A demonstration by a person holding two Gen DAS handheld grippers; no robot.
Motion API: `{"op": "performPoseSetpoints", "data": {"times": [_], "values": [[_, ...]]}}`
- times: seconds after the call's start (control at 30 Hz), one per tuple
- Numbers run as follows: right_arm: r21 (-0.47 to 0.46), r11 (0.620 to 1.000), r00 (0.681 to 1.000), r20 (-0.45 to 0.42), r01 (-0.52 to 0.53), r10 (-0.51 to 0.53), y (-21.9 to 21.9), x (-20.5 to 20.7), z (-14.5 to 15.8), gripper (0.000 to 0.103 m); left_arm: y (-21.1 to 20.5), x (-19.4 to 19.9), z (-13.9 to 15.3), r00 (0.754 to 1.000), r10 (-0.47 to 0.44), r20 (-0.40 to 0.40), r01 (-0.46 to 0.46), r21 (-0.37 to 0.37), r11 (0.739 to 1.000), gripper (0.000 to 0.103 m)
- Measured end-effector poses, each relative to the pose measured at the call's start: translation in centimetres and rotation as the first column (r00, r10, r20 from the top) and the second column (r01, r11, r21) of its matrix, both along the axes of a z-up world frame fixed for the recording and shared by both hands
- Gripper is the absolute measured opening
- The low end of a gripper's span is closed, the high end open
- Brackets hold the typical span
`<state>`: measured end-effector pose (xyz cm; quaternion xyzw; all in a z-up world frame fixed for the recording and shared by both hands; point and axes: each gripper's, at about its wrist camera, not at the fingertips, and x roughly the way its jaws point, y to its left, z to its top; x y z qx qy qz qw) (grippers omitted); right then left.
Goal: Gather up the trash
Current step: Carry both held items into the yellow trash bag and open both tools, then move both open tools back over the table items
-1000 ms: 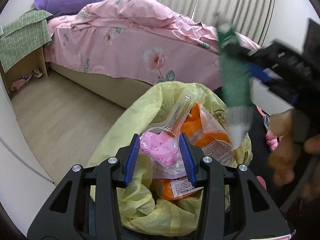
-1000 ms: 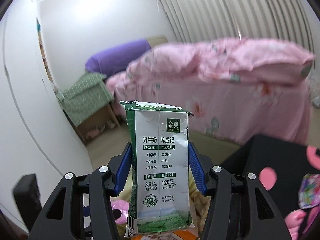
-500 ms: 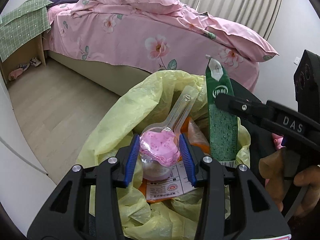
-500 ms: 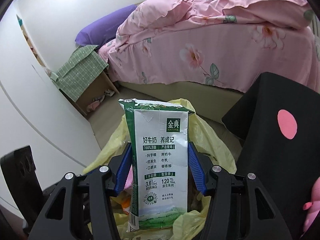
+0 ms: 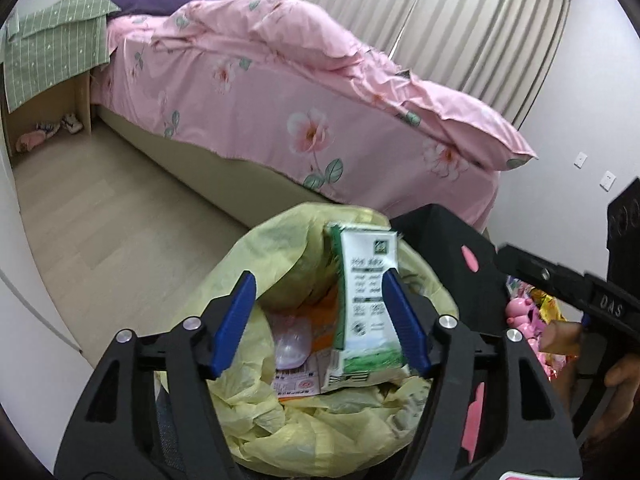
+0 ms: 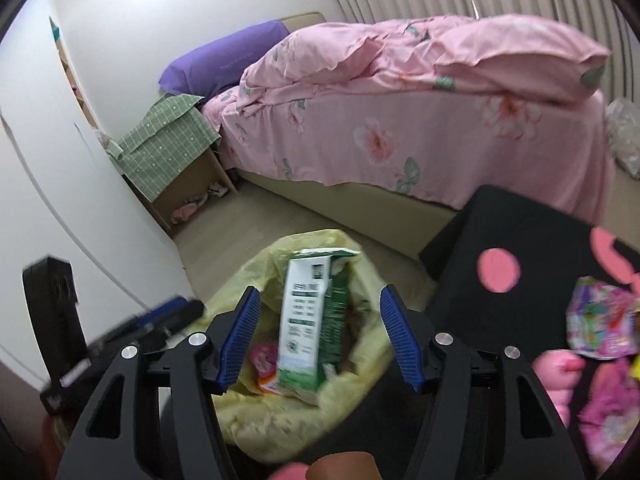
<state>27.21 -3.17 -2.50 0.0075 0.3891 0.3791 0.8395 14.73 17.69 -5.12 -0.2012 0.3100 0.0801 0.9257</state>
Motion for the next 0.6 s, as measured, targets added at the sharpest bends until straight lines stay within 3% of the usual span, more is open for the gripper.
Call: {"op": "performPoseSetpoints", "data": {"times": [0.17,0.37,0.47,0.6], "values": [[-0.087,0.995,0.996,0.078,0.055,-0.048,-4.7,-1.4,1.5,0.059,-2.5,0.1,1.8,0.998,-0.056,0.033,0.055,0.035,0.998,0.066],[-0.16,0.971,0.972,0.185,0.177,-0.147,-12.7,-3.7,2.7,0.059,-7.4,0.6,3.2,0.978,-0.193,0.075,0.191,0.035,0.981,0.075],[-0.174,0.947,0.947,0.226,0.271,-0.229,-17.5,-5.0,2.8,0.059,-10.5,1.6,3.2,0.945,-0.317,0.079,0.318,0.004,0.948,0.084],[-0.182,0.903,0.903,0.269,0.39,-0.335,-22.7,-6.2,2.6,0.059,-15.5,3.6,2.1,0.886,-0.463,0.004,0.463,-0.005,0.886,0.085]]}}
